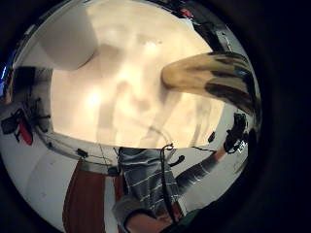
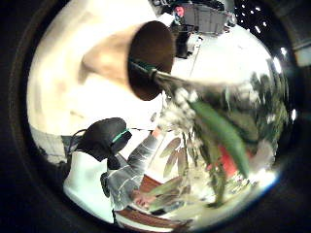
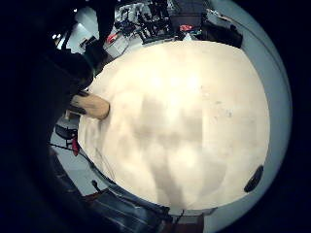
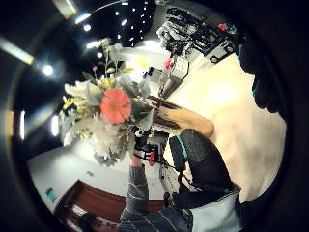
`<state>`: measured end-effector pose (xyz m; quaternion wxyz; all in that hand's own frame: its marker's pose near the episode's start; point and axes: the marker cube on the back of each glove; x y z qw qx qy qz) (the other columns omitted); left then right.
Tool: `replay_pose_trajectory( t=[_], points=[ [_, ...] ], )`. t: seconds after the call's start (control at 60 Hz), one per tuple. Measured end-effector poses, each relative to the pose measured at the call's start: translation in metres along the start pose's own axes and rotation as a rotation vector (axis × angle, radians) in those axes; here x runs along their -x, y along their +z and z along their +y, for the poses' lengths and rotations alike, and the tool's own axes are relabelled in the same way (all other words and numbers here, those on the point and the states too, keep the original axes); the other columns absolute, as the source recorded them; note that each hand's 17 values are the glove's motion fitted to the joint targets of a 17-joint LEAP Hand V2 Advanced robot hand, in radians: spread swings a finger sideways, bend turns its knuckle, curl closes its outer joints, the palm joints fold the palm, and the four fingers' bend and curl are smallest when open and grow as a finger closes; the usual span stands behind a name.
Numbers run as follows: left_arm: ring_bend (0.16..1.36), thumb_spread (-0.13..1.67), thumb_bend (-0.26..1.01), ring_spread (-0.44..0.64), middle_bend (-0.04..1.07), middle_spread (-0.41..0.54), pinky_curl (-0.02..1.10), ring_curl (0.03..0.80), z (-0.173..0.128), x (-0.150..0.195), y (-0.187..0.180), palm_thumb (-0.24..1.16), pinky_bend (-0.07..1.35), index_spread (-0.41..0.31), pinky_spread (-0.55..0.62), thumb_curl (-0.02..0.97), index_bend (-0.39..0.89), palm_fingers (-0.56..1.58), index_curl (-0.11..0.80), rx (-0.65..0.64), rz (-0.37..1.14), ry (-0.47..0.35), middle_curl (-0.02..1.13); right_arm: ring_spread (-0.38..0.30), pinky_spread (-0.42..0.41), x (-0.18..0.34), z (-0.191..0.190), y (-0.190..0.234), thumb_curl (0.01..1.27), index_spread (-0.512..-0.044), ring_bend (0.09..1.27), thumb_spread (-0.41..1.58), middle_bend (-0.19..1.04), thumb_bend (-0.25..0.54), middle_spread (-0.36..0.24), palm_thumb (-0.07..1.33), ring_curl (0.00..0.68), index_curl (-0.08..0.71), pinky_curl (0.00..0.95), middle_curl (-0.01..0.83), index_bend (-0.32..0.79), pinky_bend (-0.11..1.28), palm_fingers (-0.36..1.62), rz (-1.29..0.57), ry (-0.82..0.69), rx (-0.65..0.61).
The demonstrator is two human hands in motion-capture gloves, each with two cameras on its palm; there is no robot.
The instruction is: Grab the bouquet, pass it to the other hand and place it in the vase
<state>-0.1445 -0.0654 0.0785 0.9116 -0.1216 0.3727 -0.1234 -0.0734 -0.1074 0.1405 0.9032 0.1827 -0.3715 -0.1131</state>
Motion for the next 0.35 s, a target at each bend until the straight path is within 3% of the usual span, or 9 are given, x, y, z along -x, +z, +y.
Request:
replay_pose_trajectory(
  t=[0.1, 0.2, 0.267, 0.35],
  points=[
    [0.46, 0.84, -0.03, 0.55, 0.14, 0.492, 0.31, 0.257, -0.011, 0.01, -0.011, 0.49, 0.34, 0.223, 0.51, 0.392, 0.05, -0.28, 0.161, -0.191, -0.006, -0.069, 0.22, -0.142, 0.048, -0.005, -0.002, -0.012, 0.37, -0.181, 0.56, 1.06, 0.42, -0.021, -0.061, 0.63, 0.455, 0.202, 0.358, 0.488, 0.09, 0.25, 0.99, 0.081, 0.008, -0.039],
    [0.45, 0.84, -0.03, 0.57, 0.14, 0.514, 0.3, 0.252, -0.009, 0.016, -0.015, 0.49, 0.33, 0.235, 0.53, 0.382, 0.06, -0.27, 0.129, -0.19, 0.004, -0.108, 0.21, -0.142, 0.052, -0.001, 0.003, -0.021, 0.37, -0.181, 0.54, 1.07, 0.43, -0.022, -0.061, 0.64, 0.453, 0.204, 0.361, 0.49, 0.09, 0.24, 0.99, 0.042, 0.068, 0.0],
    [0.45, 0.85, -0.03, 0.58, 0.14, 0.521, 0.3, 0.249, -0.017, 0.017, -0.019, 0.51, 0.32, 0.239, 0.54, 0.377, 0.06, -0.26, 0.112, -0.238, -0.005, -0.027, 0.2, -0.143, 0.053, -0.001, -0.002, -0.028, 0.37, -0.181, 0.54, 1.07, 0.43, -0.021, -0.061, 0.64, 0.452, 0.207, 0.361, 0.491, 0.09, 0.23, 0.98, 0.053, 0.018, -0.044],
    [0.45, 0.87, 0.0, 0.59, 0.14, 0.527, 0.3, 0.249, -0.016, 0.019, -0.016, 0.58, 0.31, 0.235, 0.54, 0.38, 0.06, -0.25, 0.097, -0.199, 0.004, 0.029, 0.18, -0.142, 0.061, -0.003, 0.003, -0.033, 0.37, -0.181, 0.52, 1.07, 0.43, -0.024, -0.061, 0.64, 0.449, 0.209, 0.36, 0.492, 0.09, 0.23, 0.98, 0.073, 0.101, -0.035]
  ],
)
